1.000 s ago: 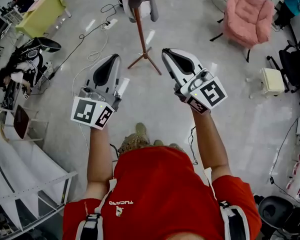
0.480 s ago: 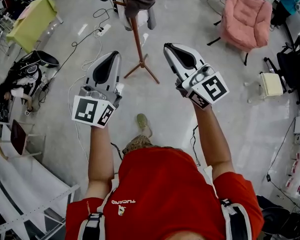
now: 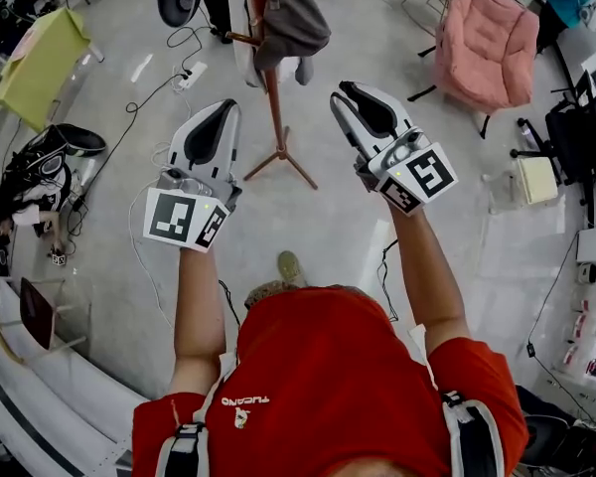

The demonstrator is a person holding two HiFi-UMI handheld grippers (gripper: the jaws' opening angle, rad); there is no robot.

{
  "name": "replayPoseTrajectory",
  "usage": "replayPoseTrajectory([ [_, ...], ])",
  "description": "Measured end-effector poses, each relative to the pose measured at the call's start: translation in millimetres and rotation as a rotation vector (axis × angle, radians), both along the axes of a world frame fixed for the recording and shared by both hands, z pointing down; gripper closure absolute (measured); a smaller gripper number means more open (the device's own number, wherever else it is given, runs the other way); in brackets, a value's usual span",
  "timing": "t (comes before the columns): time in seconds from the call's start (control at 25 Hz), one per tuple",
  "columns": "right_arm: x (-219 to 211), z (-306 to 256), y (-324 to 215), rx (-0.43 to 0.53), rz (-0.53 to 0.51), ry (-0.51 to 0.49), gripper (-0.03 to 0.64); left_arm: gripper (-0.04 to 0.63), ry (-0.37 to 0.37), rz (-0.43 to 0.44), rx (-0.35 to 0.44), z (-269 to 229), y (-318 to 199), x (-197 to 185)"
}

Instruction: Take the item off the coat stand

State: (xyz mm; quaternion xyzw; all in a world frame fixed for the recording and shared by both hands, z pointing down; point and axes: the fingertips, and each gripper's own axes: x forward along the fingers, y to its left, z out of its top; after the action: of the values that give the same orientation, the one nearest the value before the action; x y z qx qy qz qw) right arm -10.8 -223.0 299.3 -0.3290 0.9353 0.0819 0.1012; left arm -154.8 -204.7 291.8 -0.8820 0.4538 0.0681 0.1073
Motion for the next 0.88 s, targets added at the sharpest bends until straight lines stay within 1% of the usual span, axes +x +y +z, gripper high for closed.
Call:
replayPoseTrajectory([
  [0.2, -17.8, 6.4, -56.9, -0.023, 0.032, 0.034, 0.462, 0.586, -0.003, 0.017, -0.011, 0.4, -53.9, -22.6],
  [0.44, -16.6, 17.4, -113.5, -0.056, 0.067, 0.051, 0.375, 0.586, 0.001, 0.016, -0.037, 6.9, -97.6, -30.7],
  [0.72, -5.1, 40.6, -182.5, -0.111, 0.056, 0.093, 0.332, 0.586, 0.013, -0.025, -0.059, 14.6, -138.4, -30.8],
  [0.88, -10.9, 52.8, -215.6, -0.139, 0.008, 0.106, 0.319, 0.586, 0.036, -0.056, -0.07, 19.7, -152.5, -27.8],
])
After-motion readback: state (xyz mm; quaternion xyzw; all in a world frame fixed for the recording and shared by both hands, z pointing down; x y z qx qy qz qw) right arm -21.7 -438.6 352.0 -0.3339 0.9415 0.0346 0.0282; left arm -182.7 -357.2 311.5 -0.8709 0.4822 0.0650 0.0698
